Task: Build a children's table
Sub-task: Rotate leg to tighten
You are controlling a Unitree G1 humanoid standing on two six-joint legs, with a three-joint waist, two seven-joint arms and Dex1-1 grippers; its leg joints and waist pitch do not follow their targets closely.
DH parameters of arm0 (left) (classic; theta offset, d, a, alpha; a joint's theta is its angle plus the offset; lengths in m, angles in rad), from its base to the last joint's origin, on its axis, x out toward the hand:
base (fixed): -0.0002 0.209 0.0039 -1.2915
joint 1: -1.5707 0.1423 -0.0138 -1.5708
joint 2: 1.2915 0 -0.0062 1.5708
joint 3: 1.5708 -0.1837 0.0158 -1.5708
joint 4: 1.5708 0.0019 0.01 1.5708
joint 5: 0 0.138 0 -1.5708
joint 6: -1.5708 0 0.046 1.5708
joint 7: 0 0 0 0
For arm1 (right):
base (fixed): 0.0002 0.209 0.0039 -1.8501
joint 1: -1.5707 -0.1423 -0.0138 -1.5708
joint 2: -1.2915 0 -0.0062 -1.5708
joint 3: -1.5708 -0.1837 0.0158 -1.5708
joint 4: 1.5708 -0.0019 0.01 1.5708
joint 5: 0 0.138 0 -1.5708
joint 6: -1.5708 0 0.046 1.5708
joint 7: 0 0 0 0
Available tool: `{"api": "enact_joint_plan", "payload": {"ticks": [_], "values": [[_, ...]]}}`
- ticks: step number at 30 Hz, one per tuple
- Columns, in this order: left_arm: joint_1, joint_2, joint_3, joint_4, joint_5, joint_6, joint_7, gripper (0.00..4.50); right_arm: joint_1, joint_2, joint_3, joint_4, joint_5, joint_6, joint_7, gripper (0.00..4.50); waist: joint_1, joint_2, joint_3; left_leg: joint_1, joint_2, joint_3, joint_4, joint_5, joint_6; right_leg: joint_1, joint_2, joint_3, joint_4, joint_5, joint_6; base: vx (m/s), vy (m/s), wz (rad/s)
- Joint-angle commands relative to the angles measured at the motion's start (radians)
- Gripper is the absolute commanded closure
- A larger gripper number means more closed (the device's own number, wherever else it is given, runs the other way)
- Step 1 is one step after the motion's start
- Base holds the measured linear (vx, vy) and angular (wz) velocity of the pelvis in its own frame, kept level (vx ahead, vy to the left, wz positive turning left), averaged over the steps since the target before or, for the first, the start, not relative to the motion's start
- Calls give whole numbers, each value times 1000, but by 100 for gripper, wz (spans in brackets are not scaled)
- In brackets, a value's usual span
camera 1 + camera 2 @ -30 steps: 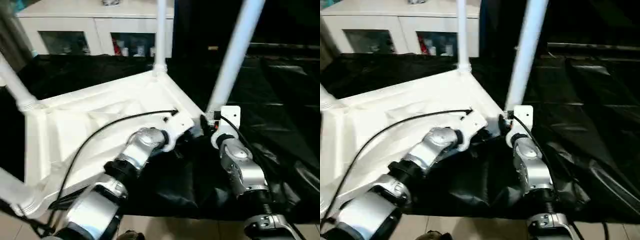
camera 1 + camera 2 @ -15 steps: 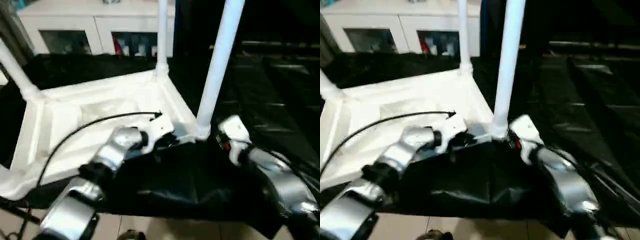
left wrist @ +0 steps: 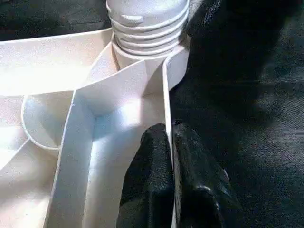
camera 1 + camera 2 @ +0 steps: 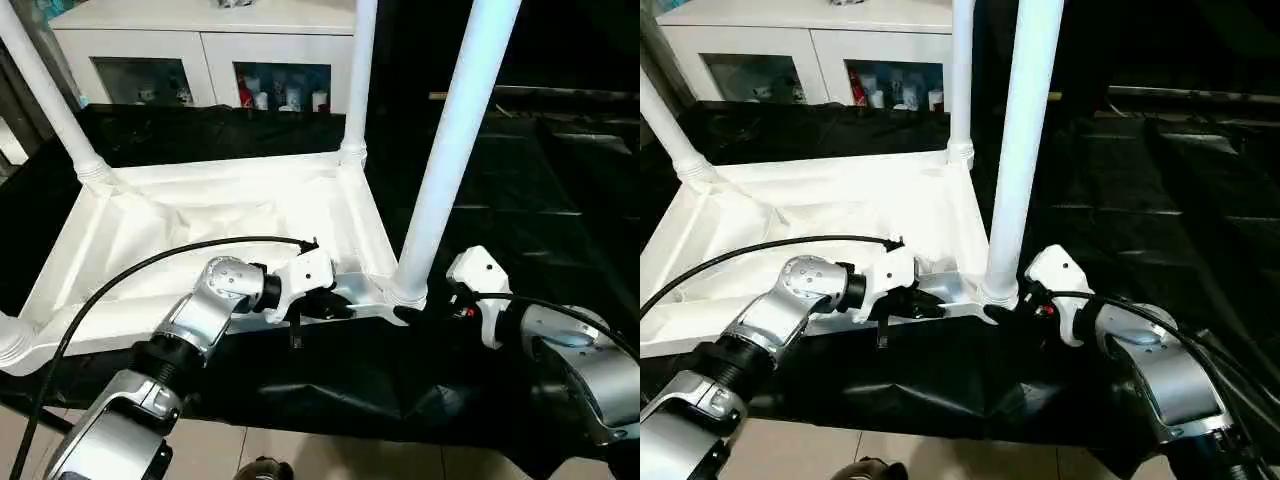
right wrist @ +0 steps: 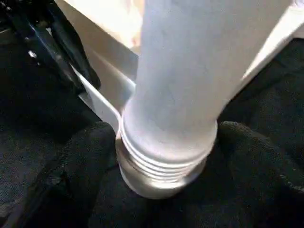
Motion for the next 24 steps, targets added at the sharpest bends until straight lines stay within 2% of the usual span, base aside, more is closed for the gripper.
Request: {"api": "enact_joint_plan", "payload": {"ticks": [1, 4, 14, 16, 20, 21, 24], "values": [[-6, 3, -9, -75, -14, -4, -37, 450, -5, -8, -12, -30, 14, 21, 15, 62, -2, -16, -65, 36, 97, -60, -73, -309, 10, 29, -99, 69, -89, -265, -188, 0, 0, 0], [-3, 7, -13, -86, -17, 4, -46, 450, -9, -9, -30, -39, 39, 41, 31, 62, -2, -14, -66, 38, 97, -58, -72, -301, 14, 27, -96, 68, -87, -246, -192, 0, 0, 0], [5, 7, -11, -103, -17, 19, -53, 450, -4, -4, -31, -23, 52, 55, 39, 62, 0, -15, -66, 37, 96, -59, -71, -296, 13, 28, -98, 68, -86, -249, -192, 0, 0, 0], [7, 8, -11, -106, -17, 21, -54, 450, -2, -2, -33, -25, 57, 59, 40, 87, 0, -16, -67, 37, 96, -59, -70, -288, 15, 29, -96, 67, -84, -237, -194, 0, 0, 0], [11, 9, -11, -112, -18, 24, -55, 450, -3, 1, -37, -26, 66, 65, 43, 108, 0, -17, -66, 37, 95, -58, -70, -284, 20, 29, -96, 67, -84, -237, -196, 0, 0, 0], [13, 10, -10, -114, -19, 26, -55, 450, -5, 2, -37, -24, 69, 67, 45, 128, 0, -17, -66, 36, 95, -58, -69, -286, 19, 29, -97, 67, -85, -244, -193, 0, 0, 0], [17, 12, -10, -120, -18, 31, -57, 450, -6, 4, -35, -22, 69, 66, 47, 134, 0, -18, -66, 37, 96, -58, -70, -288, 16, 29, -97, 68, -85, -249, -190, 0, 0, 0]]}}
